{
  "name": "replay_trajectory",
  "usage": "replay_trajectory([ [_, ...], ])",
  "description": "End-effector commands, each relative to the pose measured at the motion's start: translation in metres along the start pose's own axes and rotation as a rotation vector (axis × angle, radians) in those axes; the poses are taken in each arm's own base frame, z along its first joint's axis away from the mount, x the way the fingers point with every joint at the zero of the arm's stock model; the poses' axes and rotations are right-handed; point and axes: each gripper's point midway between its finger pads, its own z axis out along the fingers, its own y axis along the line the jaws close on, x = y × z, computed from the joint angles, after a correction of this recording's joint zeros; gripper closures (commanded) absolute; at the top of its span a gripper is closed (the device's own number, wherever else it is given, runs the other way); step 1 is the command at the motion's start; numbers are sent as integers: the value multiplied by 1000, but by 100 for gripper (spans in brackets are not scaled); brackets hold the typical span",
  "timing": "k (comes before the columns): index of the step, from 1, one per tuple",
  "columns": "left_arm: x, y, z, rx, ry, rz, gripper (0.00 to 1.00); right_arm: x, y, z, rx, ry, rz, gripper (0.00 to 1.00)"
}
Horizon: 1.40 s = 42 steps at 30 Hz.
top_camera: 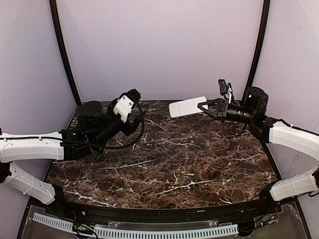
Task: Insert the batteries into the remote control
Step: Remove the battery cover from the remote control.
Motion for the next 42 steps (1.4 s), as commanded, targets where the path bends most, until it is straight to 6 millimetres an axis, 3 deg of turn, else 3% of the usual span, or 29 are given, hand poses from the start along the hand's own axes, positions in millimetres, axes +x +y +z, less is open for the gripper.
replay_trajectory([
  [1, 30, -53, -6, 318, 157, -412, 36, 18, -1, -4, -49, 55, -46, 100],
  [5, 29, -66, -13, 428, 181, -636, 36, 31, -3, -4, -103, 76, -29, 100],
  [9, 27, -76, -21, 498, 169, -760, 29, 41, -2, -4, -160, 87, -17, 100],
  [16, 19, -96, -9, 598, 198, -920, 23, 53, -2, -5, -211, 100, -3, 100],
  [22, 18, -111, 7, 635, 222, -997, 30, 59, 2, -2, -219, 112, -11, 100],
  [28, 16, -116, 11, 656, 204, -1037, 36, 62, 1, 2, -214, 122, -17, 100],
  [37, 15, -115, 22, 630, 208, -1059, 41, 69, 5, 12, -230, 147, -26, 100],
  [42, 21, -113, 26, 590, 229, -1054, 50, 69, 7, 13, -228, 148, -34, 100],
])
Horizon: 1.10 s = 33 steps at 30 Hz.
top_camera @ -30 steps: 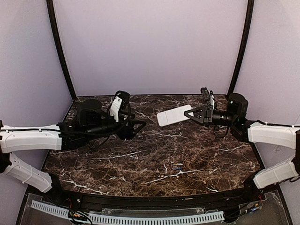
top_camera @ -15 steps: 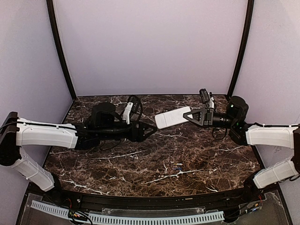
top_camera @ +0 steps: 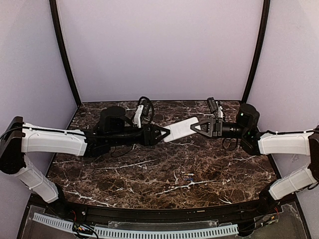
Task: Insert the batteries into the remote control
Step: Remove the battery cover from the remote control.
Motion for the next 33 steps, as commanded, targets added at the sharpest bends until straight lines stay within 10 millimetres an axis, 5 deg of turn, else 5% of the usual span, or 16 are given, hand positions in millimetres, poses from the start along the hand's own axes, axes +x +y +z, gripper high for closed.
replay_trajectory([
  [1, -14, 1, -2, -23, -35, -3, 52, -12, 14, 2, -25, -25, -71, 100],
  [14, -10, 6, -16, 32, -44, -36, 71, -24, 25, -2, -57, -56, -79, 100],
  [15, -10, 5, -16, 38, -43, -35, 70, -24, 24, -2, -56, -56, -76, 100],
  [20, -12, 0, -12, 67, -41, -52, 30, -24, 19, 0, -42, -54, -68, 100],
  [22, -14, -1, -10, 72, -44, -60, 27, -24, 16, 1, -34, -55, -62, 100],
  [33, -13, -1, 3, 79, -34, -96, 41, -28, 16, 13, -9, -48, -84, 100],
])
